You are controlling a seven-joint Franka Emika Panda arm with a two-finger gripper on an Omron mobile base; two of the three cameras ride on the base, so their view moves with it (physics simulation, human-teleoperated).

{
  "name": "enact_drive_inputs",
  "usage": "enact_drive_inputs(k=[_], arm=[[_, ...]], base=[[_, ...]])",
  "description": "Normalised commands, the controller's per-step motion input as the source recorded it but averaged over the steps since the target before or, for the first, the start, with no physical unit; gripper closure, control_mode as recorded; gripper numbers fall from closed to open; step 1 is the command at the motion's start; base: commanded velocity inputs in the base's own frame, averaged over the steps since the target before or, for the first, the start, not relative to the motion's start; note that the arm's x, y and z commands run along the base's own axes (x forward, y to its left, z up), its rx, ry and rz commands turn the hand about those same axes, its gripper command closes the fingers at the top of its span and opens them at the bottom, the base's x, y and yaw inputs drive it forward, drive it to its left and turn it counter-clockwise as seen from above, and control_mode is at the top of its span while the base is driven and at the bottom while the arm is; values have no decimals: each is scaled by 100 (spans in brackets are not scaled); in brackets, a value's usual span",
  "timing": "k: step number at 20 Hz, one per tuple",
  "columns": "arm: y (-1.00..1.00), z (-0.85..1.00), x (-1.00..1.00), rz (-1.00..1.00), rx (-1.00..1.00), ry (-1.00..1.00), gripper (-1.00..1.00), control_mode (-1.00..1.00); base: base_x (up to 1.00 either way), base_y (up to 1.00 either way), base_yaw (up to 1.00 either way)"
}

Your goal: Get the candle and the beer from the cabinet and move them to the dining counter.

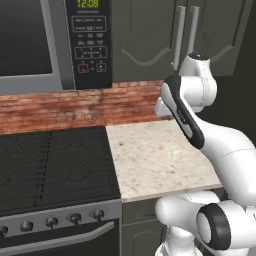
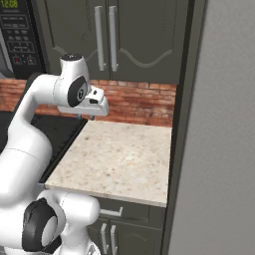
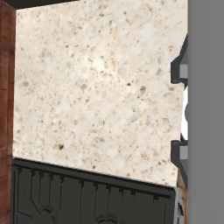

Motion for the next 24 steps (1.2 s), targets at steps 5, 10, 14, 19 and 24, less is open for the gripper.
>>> enact_drive_inputs(k=[5, 10, 14, 19, 24], arm=[[1, 0, -3, 2, 0, -4, -100, -100], [0, 0, -36, 11, 0, -45, -100, -100], [-2, 0, -59, 19, 4, -57, -100, -100], [-7, 35, -55, 10, 10, -53, -100, -100], [-1, 77, -8, 0, 12, -42, -100, -100]], base=[[0, 0, 0], [0, 0, 0], [0, 0, 0], [0, 0, 0], [0, 0, 0]])
